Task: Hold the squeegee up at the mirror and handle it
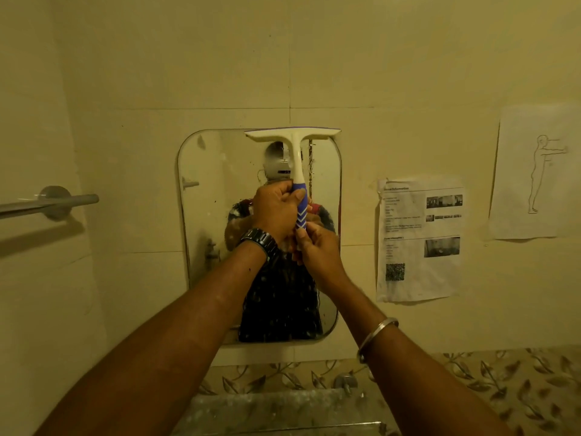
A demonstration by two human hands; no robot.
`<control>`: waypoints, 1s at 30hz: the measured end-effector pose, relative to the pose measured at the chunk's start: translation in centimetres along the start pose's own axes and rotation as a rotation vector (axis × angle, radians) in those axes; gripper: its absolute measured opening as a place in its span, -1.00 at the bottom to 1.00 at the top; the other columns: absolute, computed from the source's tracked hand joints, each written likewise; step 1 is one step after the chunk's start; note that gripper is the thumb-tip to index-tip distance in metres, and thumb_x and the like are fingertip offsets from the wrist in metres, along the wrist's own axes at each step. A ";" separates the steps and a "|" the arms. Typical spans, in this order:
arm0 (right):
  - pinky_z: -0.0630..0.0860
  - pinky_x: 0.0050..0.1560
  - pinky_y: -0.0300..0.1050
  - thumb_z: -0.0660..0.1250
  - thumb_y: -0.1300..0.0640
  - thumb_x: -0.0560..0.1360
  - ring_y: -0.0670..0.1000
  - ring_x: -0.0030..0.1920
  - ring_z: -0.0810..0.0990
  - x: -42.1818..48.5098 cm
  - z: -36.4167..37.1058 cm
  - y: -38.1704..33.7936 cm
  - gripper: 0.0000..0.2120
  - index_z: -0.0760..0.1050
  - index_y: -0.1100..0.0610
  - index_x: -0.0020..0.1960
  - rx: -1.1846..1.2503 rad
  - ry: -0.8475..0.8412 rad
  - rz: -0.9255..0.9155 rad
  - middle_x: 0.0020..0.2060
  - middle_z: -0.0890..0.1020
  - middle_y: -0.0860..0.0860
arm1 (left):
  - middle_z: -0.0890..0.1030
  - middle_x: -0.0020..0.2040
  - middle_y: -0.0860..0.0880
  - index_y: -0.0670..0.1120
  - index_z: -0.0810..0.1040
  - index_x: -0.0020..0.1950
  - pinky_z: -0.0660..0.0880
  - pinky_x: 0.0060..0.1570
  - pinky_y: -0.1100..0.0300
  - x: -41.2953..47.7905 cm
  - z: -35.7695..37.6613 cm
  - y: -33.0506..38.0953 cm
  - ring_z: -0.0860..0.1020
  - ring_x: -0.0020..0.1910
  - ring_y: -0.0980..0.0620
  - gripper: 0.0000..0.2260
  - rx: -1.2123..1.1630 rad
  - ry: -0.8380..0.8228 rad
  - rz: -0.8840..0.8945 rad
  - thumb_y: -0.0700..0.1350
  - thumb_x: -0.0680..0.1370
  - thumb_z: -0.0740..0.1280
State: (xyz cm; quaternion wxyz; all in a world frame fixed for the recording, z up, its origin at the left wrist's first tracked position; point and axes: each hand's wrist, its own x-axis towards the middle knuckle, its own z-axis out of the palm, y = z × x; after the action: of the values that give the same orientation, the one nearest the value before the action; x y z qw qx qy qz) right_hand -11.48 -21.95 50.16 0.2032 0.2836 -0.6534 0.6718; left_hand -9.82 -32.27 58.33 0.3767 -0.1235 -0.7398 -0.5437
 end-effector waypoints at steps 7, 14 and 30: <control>0.51 -0.34 -0.21 0.21 0.17 0.71 0.01 -0.34 0.54 -1.0 0.6 2.5 -0.77 0.54 0.27 -0.03 -0.040 0.007 0.066 -0.28 0.60 0.12 | 0.74 0.02 -0.08 -0.16 0.67 0.18 0.69 0.05 -0.09 -1.4 0.3 -1.8 0.73 -0.06 -0.02 -0.83 0.000 -0.011 -0.060 -0.16 0.61 0.42; 0.53 -0.28 -0.13 0.20 0.12 0.71 0.03 -0.31 0.56 -2.4 0.7 4.0 -0.77 0.54 0.19 -0.03 -0.072 -0.025 0.038 -0.26 0.62 0.14 | 0.74 0.07 -0.09 -0.18 0.66 0.24 0.70 0.05 -0.06 -3.1 0.1 -2.5 0.73 -0.03 0.01 -0.78 0.004 -0.008 -0.078 -0.17 0.61 0.42; 0.49 -0.27 -0.10 0.21 0.12 0.70 0.03 -0.30 0.54 -1.8 1.4 5.1 -0.76 0.54 0.20 -0.05 -0.082 -0.005 0.079 -0.26 0.61 0.12 | 0.73 0.04 -0.04 -0.16 0.68 0.21 0.68 -0.03 0.13 -3.1 0.2 -3.1 0.69 -0.11 0.13 -0.80 0.030 0.038 -0.089 -0.16 0.60 0.43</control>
State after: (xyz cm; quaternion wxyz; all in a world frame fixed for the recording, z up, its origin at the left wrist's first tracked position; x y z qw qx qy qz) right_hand -13.22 -23.46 45.11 0.1867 0.2507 -0.6915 0.6512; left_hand -9.59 -32.60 53.95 0.3678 -0.0747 -0.7453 -0.5511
